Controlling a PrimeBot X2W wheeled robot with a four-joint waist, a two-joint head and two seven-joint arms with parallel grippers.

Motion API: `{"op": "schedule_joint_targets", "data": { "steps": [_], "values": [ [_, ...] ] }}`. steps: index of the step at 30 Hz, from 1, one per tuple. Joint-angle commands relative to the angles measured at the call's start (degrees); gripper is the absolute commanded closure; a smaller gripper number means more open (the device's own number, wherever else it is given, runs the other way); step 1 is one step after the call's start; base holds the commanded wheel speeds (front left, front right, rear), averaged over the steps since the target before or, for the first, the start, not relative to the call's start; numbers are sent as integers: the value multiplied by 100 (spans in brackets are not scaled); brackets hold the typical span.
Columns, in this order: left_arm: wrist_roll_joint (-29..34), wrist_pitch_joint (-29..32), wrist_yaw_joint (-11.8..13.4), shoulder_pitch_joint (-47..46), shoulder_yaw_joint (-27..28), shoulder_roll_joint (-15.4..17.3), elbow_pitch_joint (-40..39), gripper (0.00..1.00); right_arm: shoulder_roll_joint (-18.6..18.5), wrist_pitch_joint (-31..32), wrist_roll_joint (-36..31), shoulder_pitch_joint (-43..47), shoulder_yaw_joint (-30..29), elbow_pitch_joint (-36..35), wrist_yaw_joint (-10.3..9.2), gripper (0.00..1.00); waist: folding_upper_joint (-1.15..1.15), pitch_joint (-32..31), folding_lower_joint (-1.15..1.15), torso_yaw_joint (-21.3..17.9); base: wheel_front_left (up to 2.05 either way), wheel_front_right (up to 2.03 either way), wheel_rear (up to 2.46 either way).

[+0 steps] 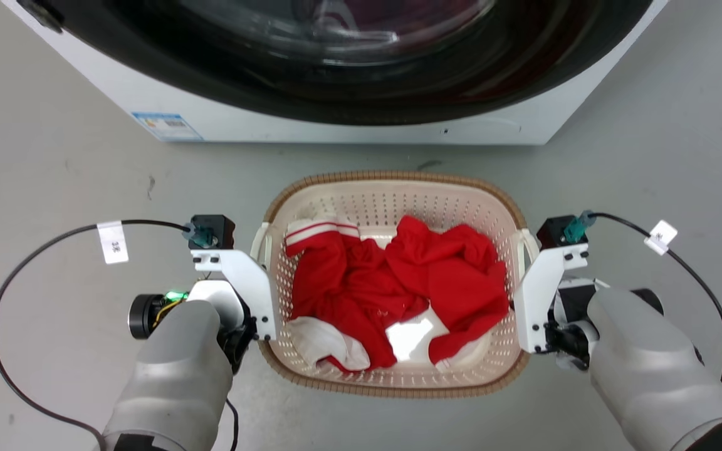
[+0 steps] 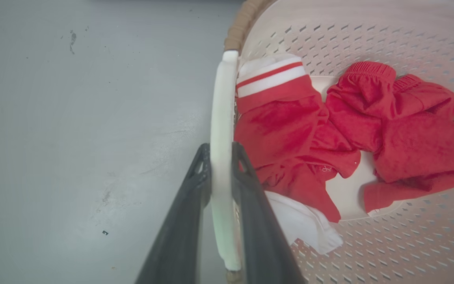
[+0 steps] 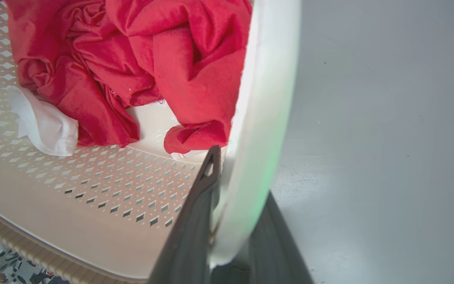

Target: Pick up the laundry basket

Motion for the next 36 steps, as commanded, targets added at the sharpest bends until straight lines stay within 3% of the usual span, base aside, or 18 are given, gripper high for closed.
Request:
{"op": "schedule_joint_targets", "data": {
  "steps": [1, 16, 36],
  "values": [
    [-29, 26, -17, 71, -13, -15, -20, 100, 10, 45, 68, 103, 59, -55, 20, 100, 0, -291, 1, -23, 0, 0, 0],
    [-215, 590, 14, 589, -69, 34, -18, 100, -46, 380, 718, 602, 275, 35, 20, 100, 0, -1481, 1, 16, 0, 0, 0],
    [-405, 1376, 51, 909, -172, 15, -19, 100, -49, 755, 1227, 1098, 490, 194, 19, 100, 0, -2487, 1, 95, 0, 0, 0]
  ]
}}
